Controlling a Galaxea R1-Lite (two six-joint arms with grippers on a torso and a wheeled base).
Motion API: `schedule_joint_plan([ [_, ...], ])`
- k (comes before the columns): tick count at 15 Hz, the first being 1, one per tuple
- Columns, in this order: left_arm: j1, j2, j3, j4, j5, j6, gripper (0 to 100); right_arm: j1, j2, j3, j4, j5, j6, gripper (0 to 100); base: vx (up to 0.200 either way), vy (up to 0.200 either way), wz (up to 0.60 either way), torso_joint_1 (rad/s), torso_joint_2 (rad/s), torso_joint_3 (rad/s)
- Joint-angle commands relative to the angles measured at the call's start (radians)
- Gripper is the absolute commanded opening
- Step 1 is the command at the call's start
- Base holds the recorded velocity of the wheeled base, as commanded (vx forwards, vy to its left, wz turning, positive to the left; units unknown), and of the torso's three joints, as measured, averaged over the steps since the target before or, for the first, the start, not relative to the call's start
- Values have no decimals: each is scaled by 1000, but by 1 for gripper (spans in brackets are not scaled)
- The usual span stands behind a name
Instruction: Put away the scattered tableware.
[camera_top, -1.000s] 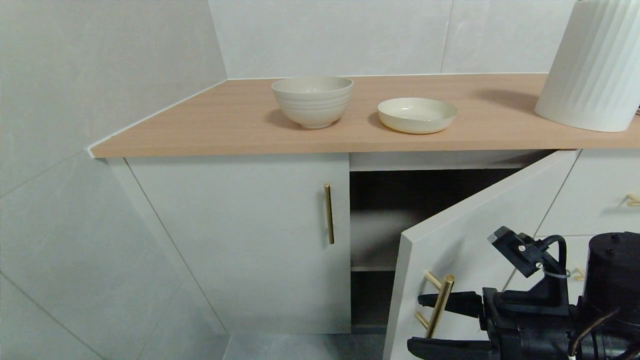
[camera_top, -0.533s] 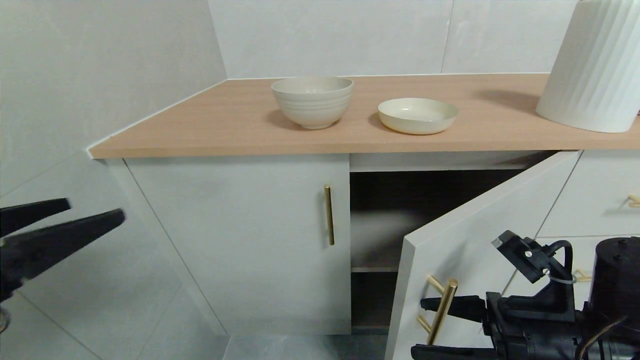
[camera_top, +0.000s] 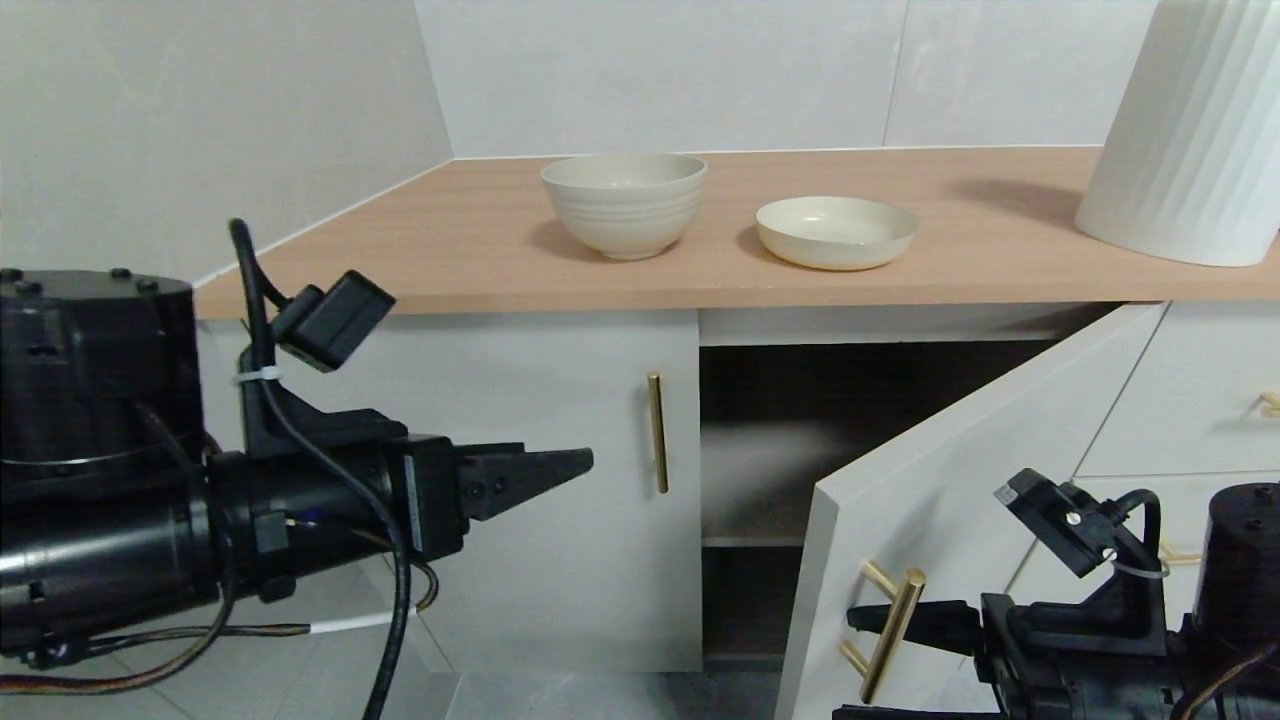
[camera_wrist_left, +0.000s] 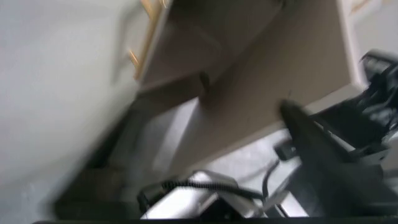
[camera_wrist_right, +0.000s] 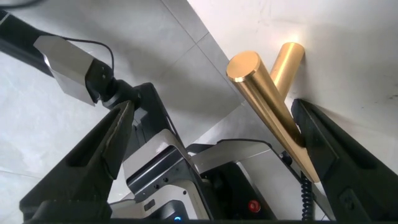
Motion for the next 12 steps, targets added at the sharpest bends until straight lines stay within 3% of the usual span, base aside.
schedule_joint_plan([
  [1, -50, 78, 10, -1, -1, 2, 0, 0, -2, 2, 0, -2, -1, 100, 0, 0, 0, 0, 0, 0],
  [3, -68, 135, 15, -33, -2, 8, 0, -1, -2, 0, 0, -2, -1, 100, 0, 0, 0, 0, 0, 0],
  [6, -139, 299, 48, -302, -2, 8, 0, -1, -3, 2, 0, -3, -1, 100, 0, 0, 0, 0, 0, 0],
  [7, -156, 328, 53, -343, -2, 8, 0, -1, -3, 2, 0, -3, -1, 100, 0, 0, 0, 0, 0, 0],
  [9, -240, 512, 48, -549, 1, 9, 0, -1, -3, 2, 0, -5, -1, 100, 0, 0, 0, 0, 0, 0],
  [12, -288, 624, 38, -727, 2, 17, 0, -3, -14, 2, 0, -6, -1, 100, 0, 0, 0, 0, 0, 0],
])
